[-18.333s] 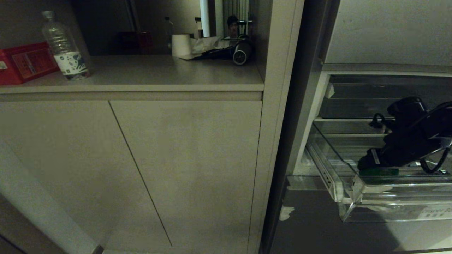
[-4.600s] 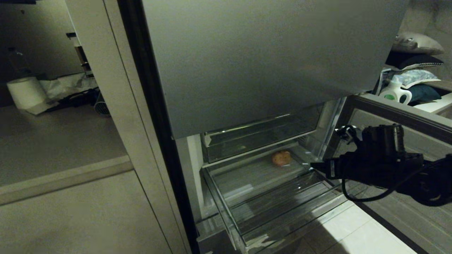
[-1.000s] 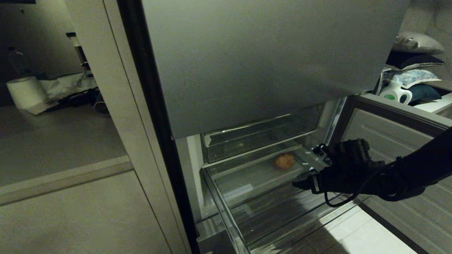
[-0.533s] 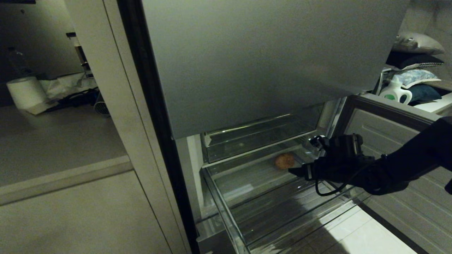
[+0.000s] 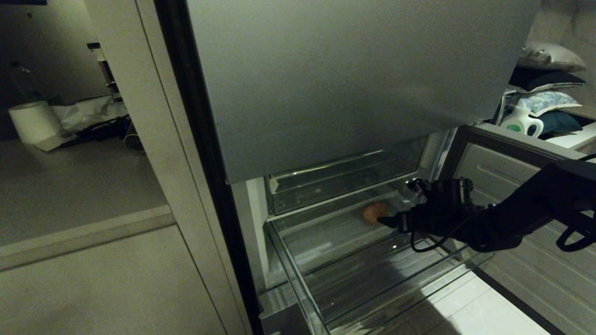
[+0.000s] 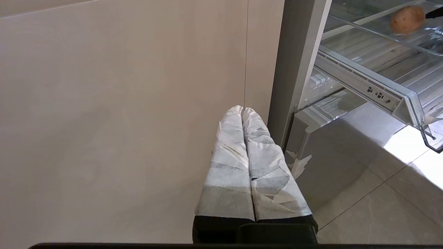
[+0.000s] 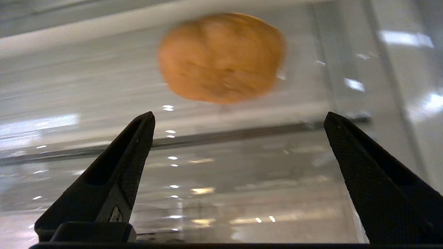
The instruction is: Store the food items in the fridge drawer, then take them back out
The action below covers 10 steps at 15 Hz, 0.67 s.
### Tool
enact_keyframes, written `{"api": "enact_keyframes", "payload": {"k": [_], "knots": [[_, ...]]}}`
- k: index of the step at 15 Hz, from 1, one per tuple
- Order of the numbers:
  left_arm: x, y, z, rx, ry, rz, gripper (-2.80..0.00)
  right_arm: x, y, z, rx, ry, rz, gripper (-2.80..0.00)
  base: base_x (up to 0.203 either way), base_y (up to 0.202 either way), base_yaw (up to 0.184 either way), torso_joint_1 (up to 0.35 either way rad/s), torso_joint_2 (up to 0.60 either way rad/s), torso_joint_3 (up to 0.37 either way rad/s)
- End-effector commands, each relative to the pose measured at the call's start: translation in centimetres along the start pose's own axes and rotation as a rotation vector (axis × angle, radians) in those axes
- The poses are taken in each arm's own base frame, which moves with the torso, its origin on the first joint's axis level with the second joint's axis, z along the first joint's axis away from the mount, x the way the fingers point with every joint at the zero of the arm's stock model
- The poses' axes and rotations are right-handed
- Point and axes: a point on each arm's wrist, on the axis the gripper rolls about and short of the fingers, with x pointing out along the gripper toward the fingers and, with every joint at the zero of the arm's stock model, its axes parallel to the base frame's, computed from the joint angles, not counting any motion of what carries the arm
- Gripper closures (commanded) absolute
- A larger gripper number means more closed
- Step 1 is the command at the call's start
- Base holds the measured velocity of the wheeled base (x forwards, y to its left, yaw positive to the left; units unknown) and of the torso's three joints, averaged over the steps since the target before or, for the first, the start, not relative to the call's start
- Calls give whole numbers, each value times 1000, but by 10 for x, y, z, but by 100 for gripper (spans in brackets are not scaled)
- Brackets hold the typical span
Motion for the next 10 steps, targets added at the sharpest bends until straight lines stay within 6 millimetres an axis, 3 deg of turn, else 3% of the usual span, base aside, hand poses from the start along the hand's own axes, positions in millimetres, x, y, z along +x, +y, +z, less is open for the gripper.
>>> {"api": "enact_keyframes", "payload": {"k": [1, 6, 10], "knots": [[0, 0, 0, 0, 1, 0, 0, 4, -2, -2, -19, -22, 7, -280, 0, 0, 0, 0, 0, 0], [0, 0, 0, 0, 1, 0, 0, 6, -2, 6, -48, -66, 9, -280, 0, 0, 0, 0, 0, 0], [0, 0, 0, 0, 1, 0, 0, 19, -6, 9, -53, -85, -3, -280, 0, 0, 0, 0, 0, 0]]}}
